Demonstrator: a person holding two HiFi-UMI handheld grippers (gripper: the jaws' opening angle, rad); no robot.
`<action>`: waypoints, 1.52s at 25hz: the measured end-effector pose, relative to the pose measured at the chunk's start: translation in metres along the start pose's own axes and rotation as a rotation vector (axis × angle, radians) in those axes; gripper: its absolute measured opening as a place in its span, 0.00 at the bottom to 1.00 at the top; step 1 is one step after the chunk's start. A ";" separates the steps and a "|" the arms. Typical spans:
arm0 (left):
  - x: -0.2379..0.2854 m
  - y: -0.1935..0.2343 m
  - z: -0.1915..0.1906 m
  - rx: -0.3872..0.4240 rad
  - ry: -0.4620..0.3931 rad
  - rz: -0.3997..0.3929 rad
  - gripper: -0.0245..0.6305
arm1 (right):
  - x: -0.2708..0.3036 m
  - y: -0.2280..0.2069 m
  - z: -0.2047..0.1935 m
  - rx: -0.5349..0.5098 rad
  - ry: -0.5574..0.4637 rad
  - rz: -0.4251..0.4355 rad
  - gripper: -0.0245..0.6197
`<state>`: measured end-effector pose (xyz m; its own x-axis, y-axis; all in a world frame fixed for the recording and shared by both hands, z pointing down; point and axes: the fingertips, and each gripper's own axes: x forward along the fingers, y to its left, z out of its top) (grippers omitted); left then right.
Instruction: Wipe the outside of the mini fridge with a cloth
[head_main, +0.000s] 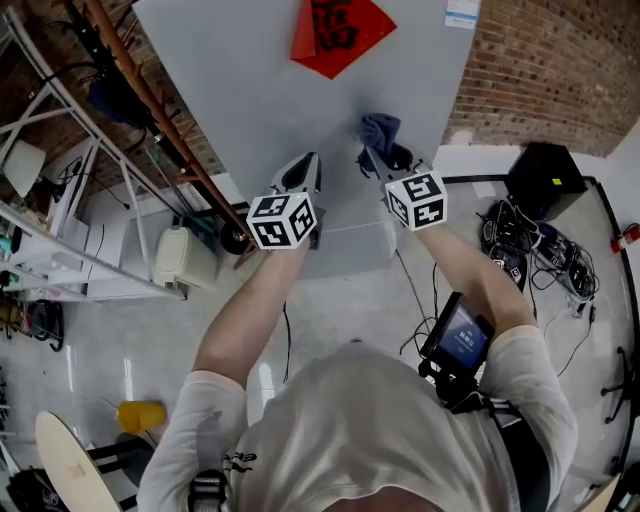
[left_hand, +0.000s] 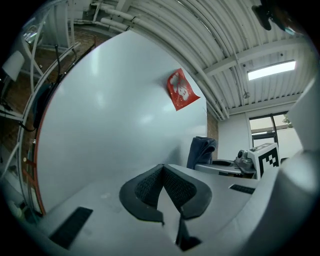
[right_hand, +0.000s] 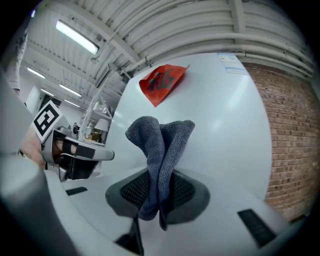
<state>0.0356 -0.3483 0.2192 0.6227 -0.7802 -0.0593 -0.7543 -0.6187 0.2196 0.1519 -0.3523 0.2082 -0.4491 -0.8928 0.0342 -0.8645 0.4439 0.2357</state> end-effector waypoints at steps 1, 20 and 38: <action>-0.009 0.009 0.000 -0.001 0.003 0.017 0.04 | 0.008 0.017 0.000 0.003 0.002 0.031 0.17; -0.157 0.152 -0.025 -0.027 0.070 0.205 0.04 | 0.135 0.267 -0.032 -0.010 0.072 0.328 0.17; -0.156 0.162 -0.041 -0.062 0.082 0.167 0.04 | 0.144 0.229 -0.059 -0.028 0.125 0.152 0.17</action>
<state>-0.1754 -0.3235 0.3037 0.5070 -0.8597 0.0616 -0.8358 -0.4729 0.2791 -0.0972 -0.3838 0.3242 -0.5410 -0.8188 0.1918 -0.7812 0.5738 0.2458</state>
